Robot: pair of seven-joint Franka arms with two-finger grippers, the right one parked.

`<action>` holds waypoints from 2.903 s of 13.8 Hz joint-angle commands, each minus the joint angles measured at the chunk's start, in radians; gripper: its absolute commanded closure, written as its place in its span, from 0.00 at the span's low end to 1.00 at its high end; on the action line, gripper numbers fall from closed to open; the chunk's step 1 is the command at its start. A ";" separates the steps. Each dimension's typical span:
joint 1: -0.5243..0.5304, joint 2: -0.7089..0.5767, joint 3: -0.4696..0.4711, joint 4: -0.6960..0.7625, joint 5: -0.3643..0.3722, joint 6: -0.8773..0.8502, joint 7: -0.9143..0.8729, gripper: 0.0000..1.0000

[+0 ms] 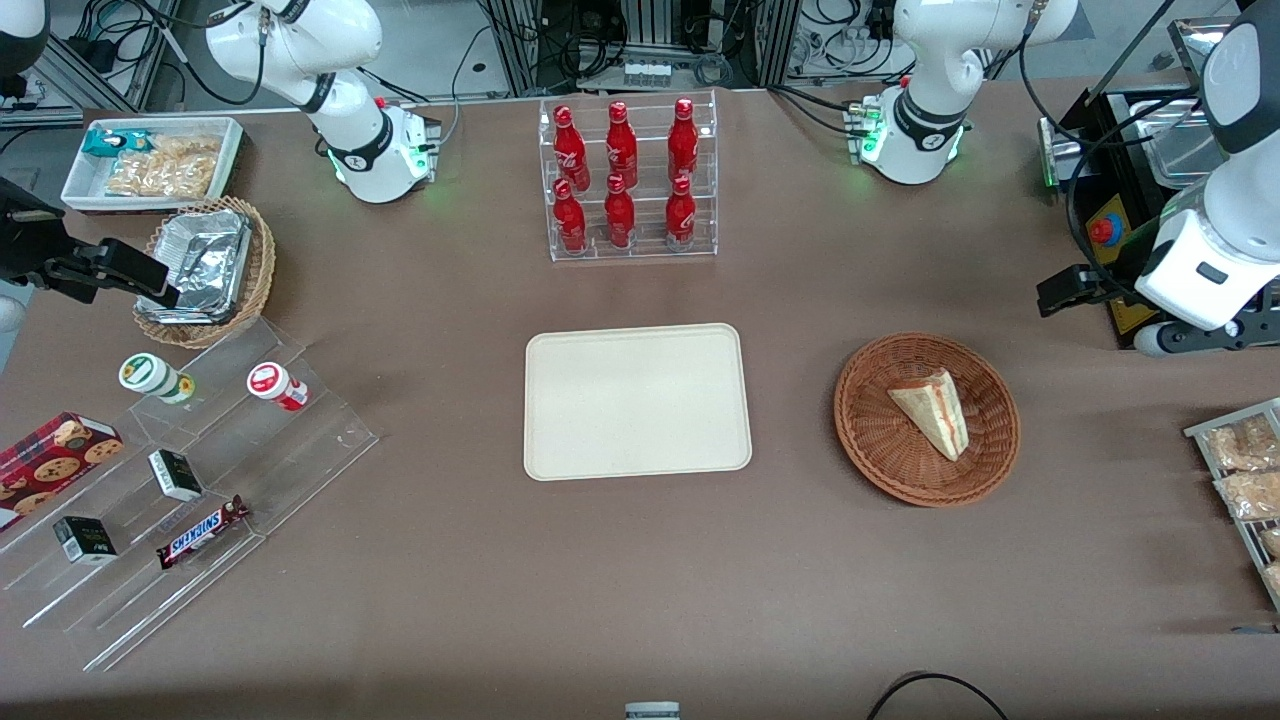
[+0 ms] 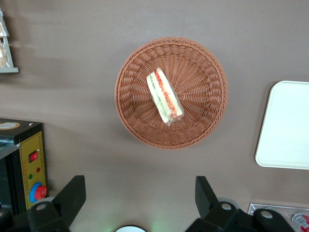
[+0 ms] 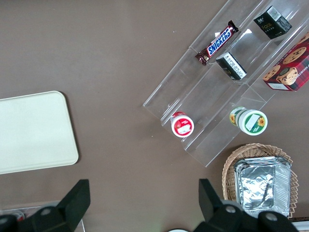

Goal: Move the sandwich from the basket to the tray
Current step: 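Move the left gripper over the wrapped sandwich in the wicker basket, then lower the left gripper and close it on the sandwich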

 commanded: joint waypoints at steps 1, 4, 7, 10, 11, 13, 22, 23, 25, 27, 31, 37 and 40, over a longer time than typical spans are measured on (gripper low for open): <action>-0.009 0.011 0.002 0.005 0.001 0.019 0.009 0.00; -0.008 0.035 0.002 -0.043 0.001 0.014 0.013 0.00; -0.011 0.035 0.002 -0.180 0.002 0.118 0.013 0.00; -0.023 0.034 0.002 -0.360 0.005 0.335 0.013 0.00; -0.023 0.034 0.002 -0.415 0.005 0.418 0.013 0.00; -0.024 0.042 0.002 -0.497 0.005 0.555 0.011 0.00; -0.070 0.106 0.002 -0.597 0.001 0.818 -0.495 0.00; -0.070 0.112 0.002 -0.594 0.001 0.819 -0.521 0.00; -0.069 0.127 0.002 -0.594 -0.001 0.844 -0.532 0.00; -0.067 0.150 0.002 -0.594 -0.002 0.845 -0.576 0.00; -0.061 0.192 0.002 -0.589 -0.002 0.845 -0.610 0.00; -0.066 0.236 0.002 -0.566 -0.063 0.847 -0.639 0.02; -0.067 0.233 0.002 -0.564 -0.070 0.844 -0.630 0.57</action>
